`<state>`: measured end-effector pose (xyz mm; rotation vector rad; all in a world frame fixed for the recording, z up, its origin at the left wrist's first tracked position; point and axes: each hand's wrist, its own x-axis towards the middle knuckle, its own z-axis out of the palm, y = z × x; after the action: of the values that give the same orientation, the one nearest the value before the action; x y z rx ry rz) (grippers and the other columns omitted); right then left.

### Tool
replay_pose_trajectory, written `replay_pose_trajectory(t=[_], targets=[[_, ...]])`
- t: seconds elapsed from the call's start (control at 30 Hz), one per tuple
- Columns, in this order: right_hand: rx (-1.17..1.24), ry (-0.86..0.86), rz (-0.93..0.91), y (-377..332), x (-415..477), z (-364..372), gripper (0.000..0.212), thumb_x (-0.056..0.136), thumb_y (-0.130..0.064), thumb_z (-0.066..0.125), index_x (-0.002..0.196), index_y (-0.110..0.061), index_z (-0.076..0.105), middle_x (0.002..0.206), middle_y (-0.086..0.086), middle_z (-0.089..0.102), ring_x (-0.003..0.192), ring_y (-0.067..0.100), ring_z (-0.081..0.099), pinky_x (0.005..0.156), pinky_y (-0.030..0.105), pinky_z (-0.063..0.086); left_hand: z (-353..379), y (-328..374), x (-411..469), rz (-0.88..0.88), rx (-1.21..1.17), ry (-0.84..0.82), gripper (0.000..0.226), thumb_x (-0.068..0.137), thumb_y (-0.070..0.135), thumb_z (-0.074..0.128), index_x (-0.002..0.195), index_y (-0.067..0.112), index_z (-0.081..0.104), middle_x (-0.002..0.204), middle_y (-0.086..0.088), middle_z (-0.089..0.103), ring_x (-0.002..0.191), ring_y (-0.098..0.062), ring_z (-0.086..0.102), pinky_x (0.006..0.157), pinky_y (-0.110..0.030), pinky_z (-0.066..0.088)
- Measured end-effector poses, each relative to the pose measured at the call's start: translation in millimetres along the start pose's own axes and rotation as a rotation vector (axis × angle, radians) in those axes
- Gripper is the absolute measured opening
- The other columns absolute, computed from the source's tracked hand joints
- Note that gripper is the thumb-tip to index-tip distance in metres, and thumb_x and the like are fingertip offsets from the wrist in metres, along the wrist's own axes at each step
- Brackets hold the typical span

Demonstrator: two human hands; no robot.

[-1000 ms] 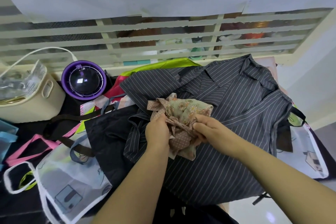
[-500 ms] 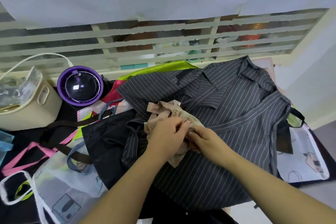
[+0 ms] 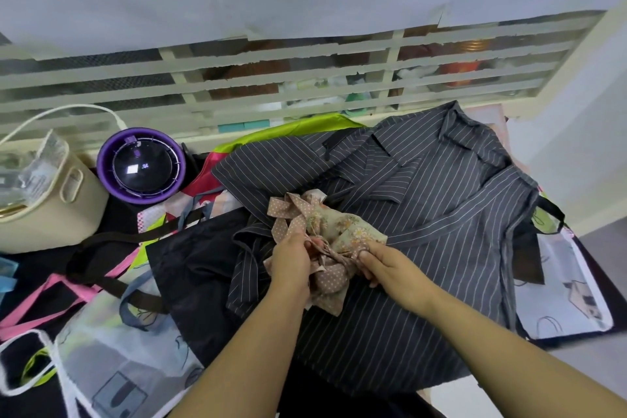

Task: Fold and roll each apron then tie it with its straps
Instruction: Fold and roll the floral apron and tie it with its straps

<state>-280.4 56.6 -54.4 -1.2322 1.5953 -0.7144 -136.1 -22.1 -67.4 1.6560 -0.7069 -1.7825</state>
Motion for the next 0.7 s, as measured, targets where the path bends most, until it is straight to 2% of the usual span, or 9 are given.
replay_pose_trajectory(t=[0.13,0.23,0.27,0.3,0.37,0.47,0.57,0.63,0.7], targets=[[0.074,-0.034,0.077,-4,3,-5,0.027,0.101,-0.015,0.041,0.079,-0.015,0.057,0.077,-0.003,0.061,0.067,0.005,0.055,0.070,0.024,0.050,-14,3,-6,0.150,0.211,-0.177,0.039,0.101,0.032,0.043,0.087,0.010,0.072,0.095,-0.011,0.073,0.097,-0.027,0.067,0.096,-0.046,0.049],[0.268,0.063,0.122,-7,4,-6,0.020,0.098,-0.010,0.047,0.091,-0.009,0.065,0.081,0.002,0.065,0.069,0.009,0.058,0.067,0.022,0.051,-19,10,-13,0.169,0.298,-0.389,0.018,0.097,0.028,0.053,0.100,0.018,0.067,0.104,-0.005,0.071,0.102,-0.020,0.066,0.093,-0.034,0.052],[0.356,0.112,0.132,-9,4,-6,0.018,0.096,-0.008,0.049,0.093,-0.009,0.066,0.080,0.003,0.065,0.069,0.010,0.059,0.066,0.022,0.051,-18,12,-16,0.207,0.365,-0.413,0.010,0.095,0.024,0.057,0.101,0.023,0.064,0.106,-0.002,0.069,0.102,-0.015,0.064,0.088,-0.024,0.052],[0.440,0.152,0.138,-10,3,-7,0.016,0.095,-0.006,0.051,0.093,-0.009,0.066,0.080,0.003,0.066,0.070,0.010,0.060,0.065,0.023,0.051,-18,13,-18,0.268,0.438,-0.409,0.011,0.093,0.019,0.060,0.101,0.026,0.061,0.107,0.001,0.067,0.100,-0.010,0.062,0.081,-0.015,0.050],[0.500,0.190,0.127,-12,1,-8,0.014,0.094,-0.006,0.054,0.095,-0.011,0.067,0.082,0.002,0.068,0.073,0.011,0.062,0.070,0.024,0.052,-16,9,-19,0.416,0.547,-0.335,0.020,0.090,0.013,0.064,0.098,0.029,0.055,0.102,0.005,0.064,0.095,-0.008,0.061,0.073,-0.010,0.048],[0.362,0.193,0.077,-19,-5,-7,0.012,0.094,-0.013,0.056,0.095,-0.017,0.068,0.082,-0.003,0.070,0.075,0.005,0.066,0.071,0.019,0.053,-12,6,-25,0.695,0.746,-0.250,0.016,0.089,0.014,0.065,0.095,0.026,0.057,0.092,0.014,0.061,0.087,0.003,0.059,0.075,-0.010,0.047],[0.135,0.212,-0.001,-28,-8,-6,0.010,0.093,-0.019,0.059,0.094,-0.024,0.068,0.089,-0.001,0.071,0.083,0.009,0.067,0.078,0.023,0.054,-6,8,-27,0.884,0.872,-0.273,0.014,0.090,0.014,0.062,0.093,0.027,0.058,0.085,0.020,0.058,0.082,0.011,0.056,0.073,-0.006,0.044],[0.050,0.227,-0.049,-31,-8,-5,0.008,0.092,-0.021,0.061,0.095,-0.024,0.068,0.094,-0.004,0.069,0.087,0.008,0.066,0.081,0.023,0.053,-3,11,-26,0.898,0.879,-0.276,0.012,0.092,0.016,0.061,0.096,0.027,0.059,0.086,0.020,0.058,0.082,0.009,0.056,0.072,-0.005,0.043],[0.038,0.249,-0.066,-34,-7,-5,0.008,0.091,-0.021,0.062,0.095,-0.025,0.068,0.093,-0.005,0.068,0.085,0.006,0.065,0.079,0.021,0.053,-1,13,-23,0.839,0.834,-0.303,0.010,0.093,0.017,0.059,0.098,0.026,0.058,0.088,0.019,0.058,0.083,0.006,0.057,0.072,-0.006,0.044]])
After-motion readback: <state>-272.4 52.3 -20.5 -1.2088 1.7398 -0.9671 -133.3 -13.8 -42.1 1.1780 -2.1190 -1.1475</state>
